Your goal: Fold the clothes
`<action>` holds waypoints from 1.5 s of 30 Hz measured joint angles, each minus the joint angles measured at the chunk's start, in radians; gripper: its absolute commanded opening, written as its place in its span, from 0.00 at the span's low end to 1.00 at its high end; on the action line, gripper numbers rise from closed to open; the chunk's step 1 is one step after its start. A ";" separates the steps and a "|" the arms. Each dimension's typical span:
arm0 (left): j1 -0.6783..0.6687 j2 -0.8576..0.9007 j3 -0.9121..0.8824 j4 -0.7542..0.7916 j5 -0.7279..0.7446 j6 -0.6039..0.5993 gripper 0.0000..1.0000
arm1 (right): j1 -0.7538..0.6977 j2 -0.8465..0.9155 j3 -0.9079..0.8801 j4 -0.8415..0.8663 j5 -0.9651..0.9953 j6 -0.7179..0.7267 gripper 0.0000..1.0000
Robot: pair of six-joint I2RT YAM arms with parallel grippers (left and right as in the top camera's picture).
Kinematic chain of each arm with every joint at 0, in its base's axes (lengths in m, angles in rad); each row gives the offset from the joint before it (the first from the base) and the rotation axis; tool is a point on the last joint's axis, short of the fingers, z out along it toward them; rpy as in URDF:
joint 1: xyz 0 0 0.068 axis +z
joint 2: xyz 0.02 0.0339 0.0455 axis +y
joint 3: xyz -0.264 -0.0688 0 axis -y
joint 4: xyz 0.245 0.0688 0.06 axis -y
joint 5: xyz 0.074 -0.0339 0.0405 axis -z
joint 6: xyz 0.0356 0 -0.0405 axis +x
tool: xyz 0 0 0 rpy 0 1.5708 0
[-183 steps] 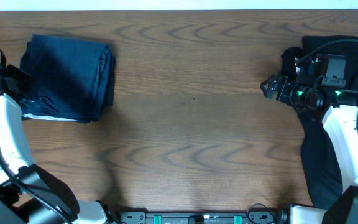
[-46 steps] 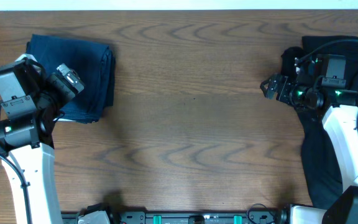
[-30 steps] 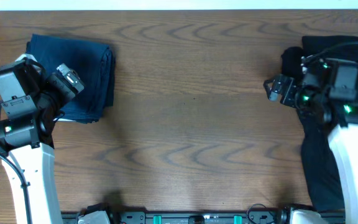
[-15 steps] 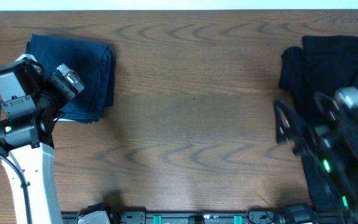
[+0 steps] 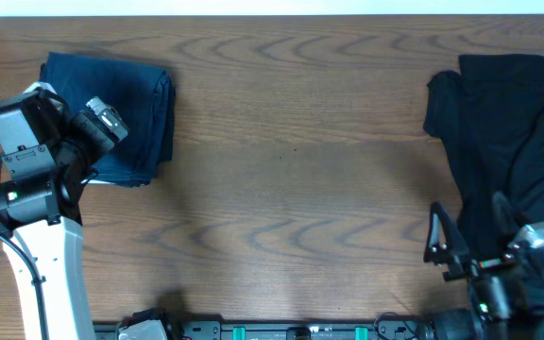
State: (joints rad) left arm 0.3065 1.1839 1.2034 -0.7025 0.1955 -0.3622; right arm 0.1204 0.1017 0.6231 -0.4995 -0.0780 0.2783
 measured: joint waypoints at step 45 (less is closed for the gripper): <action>0.000 0.000 0.000 0.000 0.000 0.000 0.98 | -0.026 -0.089 -0.616 0.483 0.000 -0.249 0.99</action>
State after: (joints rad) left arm 0.3065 1.1839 1.2034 -0.7025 0.1955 -0.3622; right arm 0.0948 0.0124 0.0071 -0.0170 -0.0780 0.0292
